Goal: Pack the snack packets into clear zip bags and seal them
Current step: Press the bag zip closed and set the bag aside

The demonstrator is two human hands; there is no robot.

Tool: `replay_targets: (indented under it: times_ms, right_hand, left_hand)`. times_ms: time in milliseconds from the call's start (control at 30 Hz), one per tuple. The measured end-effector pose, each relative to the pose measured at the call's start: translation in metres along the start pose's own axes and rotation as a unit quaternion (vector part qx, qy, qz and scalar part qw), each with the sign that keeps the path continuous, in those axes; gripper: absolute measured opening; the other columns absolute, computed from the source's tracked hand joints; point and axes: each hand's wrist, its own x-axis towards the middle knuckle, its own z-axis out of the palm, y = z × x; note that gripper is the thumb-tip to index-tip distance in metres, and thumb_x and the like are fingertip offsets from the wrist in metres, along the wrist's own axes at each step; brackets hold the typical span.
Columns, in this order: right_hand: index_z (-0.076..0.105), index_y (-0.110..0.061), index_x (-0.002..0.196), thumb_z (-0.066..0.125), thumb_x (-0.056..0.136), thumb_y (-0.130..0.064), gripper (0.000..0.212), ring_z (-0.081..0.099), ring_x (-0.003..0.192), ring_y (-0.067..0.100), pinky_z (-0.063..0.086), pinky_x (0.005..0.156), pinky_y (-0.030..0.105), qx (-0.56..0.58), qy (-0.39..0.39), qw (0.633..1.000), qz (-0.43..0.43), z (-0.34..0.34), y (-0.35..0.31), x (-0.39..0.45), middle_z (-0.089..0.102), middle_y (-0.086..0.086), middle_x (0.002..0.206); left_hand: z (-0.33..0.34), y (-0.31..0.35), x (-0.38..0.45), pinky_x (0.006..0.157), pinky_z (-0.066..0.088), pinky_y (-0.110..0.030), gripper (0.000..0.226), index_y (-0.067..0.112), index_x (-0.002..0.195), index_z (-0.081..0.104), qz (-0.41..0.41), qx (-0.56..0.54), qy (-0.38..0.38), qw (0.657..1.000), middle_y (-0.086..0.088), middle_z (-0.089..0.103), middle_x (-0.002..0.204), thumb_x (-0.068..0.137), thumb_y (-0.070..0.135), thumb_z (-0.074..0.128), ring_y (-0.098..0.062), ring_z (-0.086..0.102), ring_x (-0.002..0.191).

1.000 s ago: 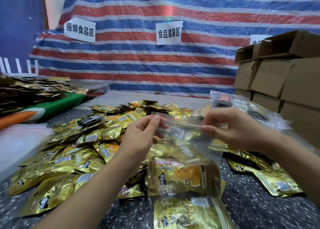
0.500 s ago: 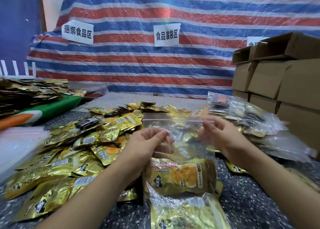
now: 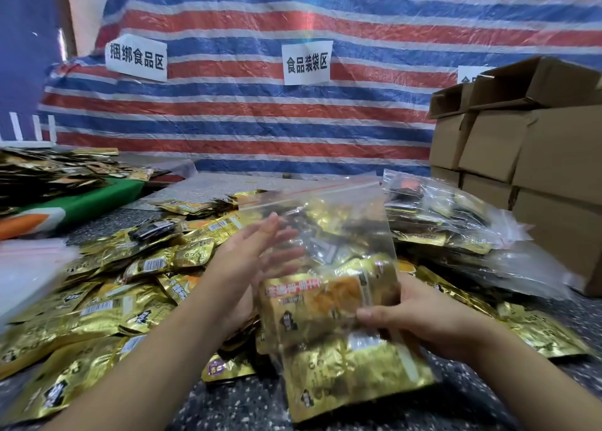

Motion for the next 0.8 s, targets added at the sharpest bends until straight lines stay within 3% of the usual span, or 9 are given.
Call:
replay_targets:
  times_ms: [67, 133, 233, 367, 433, 500, 567, 667, 800]
  right_hand:
    - [0.077, -0.012, 0.095, 0.079, 0.078, -0.018, 0.018, 0.069, 0.072, 0.008, 0.052, 0.062, 0.017, 0.033, 0.050, 0.998, 0.003, -0.002, -0.002, 0.000, 0.075, 0.003, 0.086]
    - [0.072, -0.003, 0.103, 0.073, 0.078, -0.017, 0.029, 0.073, 0.076, 0.017, 0.056, 0.062, 0.024, 0.092, 0.136, 0.986, 0.012, -0.007, -0.004, 0.004, 0.076, 0.012, 0.093]
    - [0.063, 0.000, 0.114, 0.068, 0.078, -0.015, 0.039, 0.075, 0.076, 0.026, 0.059, 0.056, 0.032, 0.223, 0.248, 0.943, 0.018, -0.021, -0.018, 0.016, 0.075, 0.017, 0.098]
    - [0.058, -0.004, 0.128, 0.057, 0.097, -0.020, 0.034, 0.072, 0.081, 0.018, 0.056, 0.047, 0.023, 0.350, 0.338, 0.872, -0.050, -0.073, -0.067, 0.043, 0.072, 0.011, 0.113]
    - [0.054, -0.004, 0.133, 0.048, 0.103, -0.027, 0.037, 0.069, 0.100, 0.019, 0.061, 0.062, 0.026, 0.409, 0.344, 0.843, -0.060, -0.099, -0.085, 0.057, 0.067, 0.011, 0.125]
    - [0.056, 0.000, 0.127, 0.045, 0.105, -0.026, 0.036, 0.065, 0.107, 0.023, 0.061, 0.080, 0.031, 0.365, 0.357, 0.860, -0.004, -0.114, -0.082, 0.067, 0.064, 0.014, 0.121]
    - [0.055, 0.009, 0.114, 0.040, 0.106, -0.020, 0.033, 0.066, 0.097, 0.027, 0.062, 0.065, 0.029, 0.283, 0.368, 0.883, 0.065, -0.125, -0.066, 0.077, 0.062, 0.021, 0.116]
    - [0.051, 0.009, 0.106, 0.028, 0.109, -0.018, 0.036, 0.065, 0.082, 0.029, 0.056, 0.044, 0.029, 0.240, 0.383, 0.886, 0.104, -0.136, -0.047, 0.085, 0.062, 0.024, 0.110]
    - [0.052, 0.004, 0.111, 0.030, 0.109, -0.023, 0.035, 0.068, 0.084, 0.030, 0.056, 0.045, 0.028, 0.213, 0.388, 0.889, 0.117, -0.139, -0.034, 0.088, 0.066, 0.023, 0.100]
  left_hand:
    - [0.000, -0.001, 0.001, 0.074, 0.062, -0.039, 0.049, 0.011, 0.113, 0.064, -0.005, -0.031, 0.011, 0.999, -0.008, 0.074, 0.107, 0.076, 0.044, 0.066, -0.026, 0.073, 0.094]
    - [0.001, -0.002, 0.000, 0.080, 0.060, -0.037, 0.053, 0.014, 0.114, 0.061, -0.009, -0.042, 0.032, 0.999, -0.010, 0.072, 0.112, 0.073, 0.046, 0.068, -0.025, 0.072, 0.097]
    - [0.000, -0.007, 0.000, 0.075, 0.058, -0.034, 0.053, 0.017, 0.113, 0.058, -0.014, -0.005, 0.044, 0.999, -0.008, 0.066, 0.118, 0.072, 0.049, 0.067, -0.022, 0.073, 0.094]
    - [-0.001, -0.009, 0.000, 0.065, 0.057, -0.031, 0.056, 0.019, 0.115, 0.058, -0.021, 0.036, 0.046, 0.998, -0.005, 0.066, 0.117, 0.072, 0.055, 0.062, -0.023, 0.074, 0.089]
    - [-0.002, -0.010, 0.000, 0.061, 0.056, -0.030, 0.059, 0.018, 0.117, 0.058, -0.025, 0.045, 0.050, 0.997, -0.004, 0.067, 0.116, 0.072, 0.056, 0.061, -0.022, 0.074, 0.083]
    - [-0.002, -0.010, 0.000, 0.059, 0.054, -0.029, 0.060, 0.017, 0.118, 0.059, -0.032, 0.051, 0.058, 0.997, -0.004, 0.069, 0.113, 0.072, 0.056, 0.061, -0.020, 0.073, 0.076]
    - [-0.001, -0.010, 0.001, 0.055, 0.053, -0.028, 0.061, 0.017, 0.118, 0.060, -0.041, 0.058, 0.065, 0.995, -0.004, 0.072, 0.107, 0.071, 0.056, 0.061, -0.019, 0.072, 0.070]
    - [0.000, -0.011, 0.003, 0.051, 0.051, -0.027, 0.051, 0.017, 0.116, 0.062, -0.051, 0.066, 0.060, 0.995, -0.001, 0.075, 0.095, 0.080, 0.054, 0.060, -0.017, 0.070, 0.066]
    - [-0.001, -0.014, 0.004, 0.051, 0.050, -0.026, 0.036, 0.019, 0.112, 0.064, -0.057, 0.082, 0.058, 0.993, 0.002, 0.076, 0.090, 0.094, 0.048, 0.055, -0.016, 0.069, 0.065]
